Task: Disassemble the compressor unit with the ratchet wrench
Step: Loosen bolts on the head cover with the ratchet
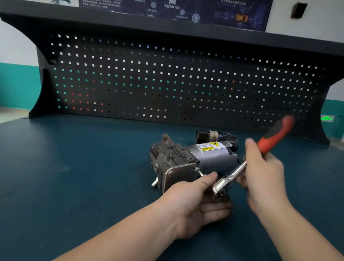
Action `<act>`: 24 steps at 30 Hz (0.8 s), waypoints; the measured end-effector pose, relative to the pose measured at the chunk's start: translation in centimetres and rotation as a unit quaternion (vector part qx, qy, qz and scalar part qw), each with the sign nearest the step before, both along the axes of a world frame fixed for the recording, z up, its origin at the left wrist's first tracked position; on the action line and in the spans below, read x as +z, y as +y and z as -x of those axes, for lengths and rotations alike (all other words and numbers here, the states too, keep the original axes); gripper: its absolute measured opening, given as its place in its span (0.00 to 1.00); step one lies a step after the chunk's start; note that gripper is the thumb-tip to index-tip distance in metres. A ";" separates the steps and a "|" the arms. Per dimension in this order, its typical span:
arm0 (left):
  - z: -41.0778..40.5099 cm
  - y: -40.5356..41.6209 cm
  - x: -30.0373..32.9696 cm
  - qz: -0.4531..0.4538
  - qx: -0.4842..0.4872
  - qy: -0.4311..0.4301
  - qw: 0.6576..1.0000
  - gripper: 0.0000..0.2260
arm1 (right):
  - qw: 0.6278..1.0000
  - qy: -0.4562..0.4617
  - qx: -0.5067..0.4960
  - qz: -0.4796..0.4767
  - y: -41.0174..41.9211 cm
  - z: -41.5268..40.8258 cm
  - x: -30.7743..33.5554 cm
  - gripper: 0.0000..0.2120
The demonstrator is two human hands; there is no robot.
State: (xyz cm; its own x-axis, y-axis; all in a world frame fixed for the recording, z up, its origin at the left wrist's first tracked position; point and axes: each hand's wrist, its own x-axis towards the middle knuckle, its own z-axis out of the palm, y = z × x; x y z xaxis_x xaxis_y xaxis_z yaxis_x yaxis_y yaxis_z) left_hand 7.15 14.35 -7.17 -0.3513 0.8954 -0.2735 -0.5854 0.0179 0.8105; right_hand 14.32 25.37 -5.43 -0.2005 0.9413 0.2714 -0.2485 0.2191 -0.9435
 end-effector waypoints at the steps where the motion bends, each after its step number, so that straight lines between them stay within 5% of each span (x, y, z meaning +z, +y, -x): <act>1: -0.1 0.1 0.1 -0.005 -0.005 -0.001 1.000 0.13 | 0.993 -0.002 0.032 0.112 0.8 0.2 -0.4 0.17; 3: -0.1 0.3 0.2 -0.009 -0.019 0.007 1.000 0.15 | 0.963 0.013 0.094 0.252 1.4 0.5 -1.4 0.18; 5: 0.0 0.3 0.2 -0.006 -0.019 0.007 1.000 0.15 | 0.969 0.026 0.077 0.232 1.3 0.6 -1.6 0.18; 8: 0.0 0.1 0.0 0.009 -0.013 0.016 1.000 0.14 | 0.997 0.053 -0.008 -0.051 0.0 0.0 -0.2 0.18; 11: 0.2 -0.2 -0.2 0.015 -0.011 0.030 0.999 0.12 | 0.932 0.004 -0.013 -0.362 -2.2 -0.5 0.0 0.15; 13: 0.3 -0.3 -0.3 0.015 -0.016 0.034 0.999 0.12 | 0.910 -0.005 -0.014 -0.415 -3.3 -0.3 -0.4 0.15; 16: 0.3 -0.3 -0.2 0.010 -0.012 0.019 1.000 0.10 | 0.950 -0.002 -0.037 -0.311 -2.6 -0.1 -0.1 0.15; 19: 0.1 -0.1 0.2 -0.001 -0.016 0.000 1.000 0.12 | 0.999 0.017 0.011 -0.041 -0.2 0.0 0.2 0.16; 22: 0.2 0.1 0.4 -0.010 -0.031 -0.003 0.999 0.14 | 0.977 0.046 0.047 0.204 1.1 0.5 -0.9 0.17; 24: 0.2 0.3 0.3 -0.008 -0.025 0.004 1.000 0.13 | 0.960 0.050 0.063 0.268 1.0 0.8 -1.5 0.18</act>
